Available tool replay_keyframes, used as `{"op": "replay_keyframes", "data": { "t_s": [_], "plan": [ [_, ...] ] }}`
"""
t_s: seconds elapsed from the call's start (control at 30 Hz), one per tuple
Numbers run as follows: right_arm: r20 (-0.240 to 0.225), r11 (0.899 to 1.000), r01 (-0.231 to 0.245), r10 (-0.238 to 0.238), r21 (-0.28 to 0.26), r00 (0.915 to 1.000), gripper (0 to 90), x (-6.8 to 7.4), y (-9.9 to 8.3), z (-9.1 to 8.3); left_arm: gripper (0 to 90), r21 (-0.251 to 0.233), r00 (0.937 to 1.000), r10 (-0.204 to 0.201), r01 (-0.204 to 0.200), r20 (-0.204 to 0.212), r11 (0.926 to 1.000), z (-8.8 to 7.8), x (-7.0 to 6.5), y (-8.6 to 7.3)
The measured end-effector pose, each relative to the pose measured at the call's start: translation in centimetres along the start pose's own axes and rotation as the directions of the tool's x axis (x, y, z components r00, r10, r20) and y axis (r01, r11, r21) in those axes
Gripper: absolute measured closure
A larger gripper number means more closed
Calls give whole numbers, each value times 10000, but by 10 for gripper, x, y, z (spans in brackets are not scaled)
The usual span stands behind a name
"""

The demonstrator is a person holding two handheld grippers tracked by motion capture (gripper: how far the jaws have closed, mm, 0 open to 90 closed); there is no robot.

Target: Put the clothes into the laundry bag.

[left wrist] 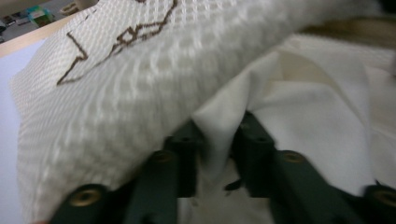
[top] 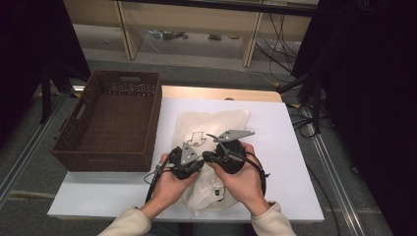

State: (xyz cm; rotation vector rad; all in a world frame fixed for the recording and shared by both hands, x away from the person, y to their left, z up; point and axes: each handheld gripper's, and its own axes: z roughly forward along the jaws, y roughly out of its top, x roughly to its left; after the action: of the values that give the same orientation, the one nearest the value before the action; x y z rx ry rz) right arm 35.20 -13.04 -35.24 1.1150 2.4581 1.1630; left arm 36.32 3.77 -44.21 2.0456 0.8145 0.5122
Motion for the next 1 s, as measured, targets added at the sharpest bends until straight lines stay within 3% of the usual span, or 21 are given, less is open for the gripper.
{"op": "replay_keyframes", "data": {
  "t_s": [0.07,0.1,0.17,0.23,0.27,0.33,0.37,0.5,0.53,0.67,0.77,0.87,0.9,0.97,1.0],
  "plan": [
    [16,9996,251,-251,-105,9997,900,-2,0,0,512,-62,9996,77,-75,276,10000,-9,-2,-3],
    [37,9998,158,-158,-144,9999,900,-1,0,0,441,-19,9989,67,-67,473,10000,-15,-3,-5],
    [-40,9999,-153,153,-55,9999,899,0,0,-1,342,365,9962,460,-488,744,9981,-28,-5,-8],
    [37,9999,-4,4,-104,10000,899,0,1,-3,295,476,9964,462,-497,709,9976,-42,-6,-11],
    [42,9991,342,-342,-260,9994,899,-2,1,-2,278,486,9957,636,-670,677,9966,-48,-6,-11],
    [46,9996,43,-42,-264,10000,899,-1,1,-3,244,440,9947,476,-518,916,9977,-56,-9,-14],
    [67,9999,-19,20,-160,10000,899,-1,1,-4,237,400,9945,323,-364,998,9985,-57,-11,-15],
    [45,9992,319,-318,-255,9995,899,-2,1,-3,211,680,9902,498,-590,1304,9959,-49,-21,-20],
    [97,9998,136,-135,-175,9999,899,0,1,-3,209,760,9901,505,-609,1313,9952,-45,-23,-21],
    [67,9995,260,-259,-193,9996,899,-1,1,-2,195,1008,9875,778,-920,1371,9906,-32,-32,-24],
    [73,9995,244,-243,-176,9997,899,-1,1,-2,200,1076,9882,793,-938,1314,9898,-23,-35,-26],
    [156,9999,-121,121,3,9998,899,2,1,-3,293,1184,9875,1065,-1202,1159,9857,-13,-37,-28],
    [-51,9999,-27,26,-114,10000,899,1,1,-1,324,1204,9880,1047,-1183,1136,9856,-11,-37,-28],
    [191,9999,141,-141,-17,9997,899,1,1,-2,389,1162,9894,1082,-1193,970,9860,-5,-39,-29],
    [53,9999,157,-157,2,9999,899,1,1,-2,427,1092,9914,940,-1038,908,9886,-2,-40,-30]
  ]
}}
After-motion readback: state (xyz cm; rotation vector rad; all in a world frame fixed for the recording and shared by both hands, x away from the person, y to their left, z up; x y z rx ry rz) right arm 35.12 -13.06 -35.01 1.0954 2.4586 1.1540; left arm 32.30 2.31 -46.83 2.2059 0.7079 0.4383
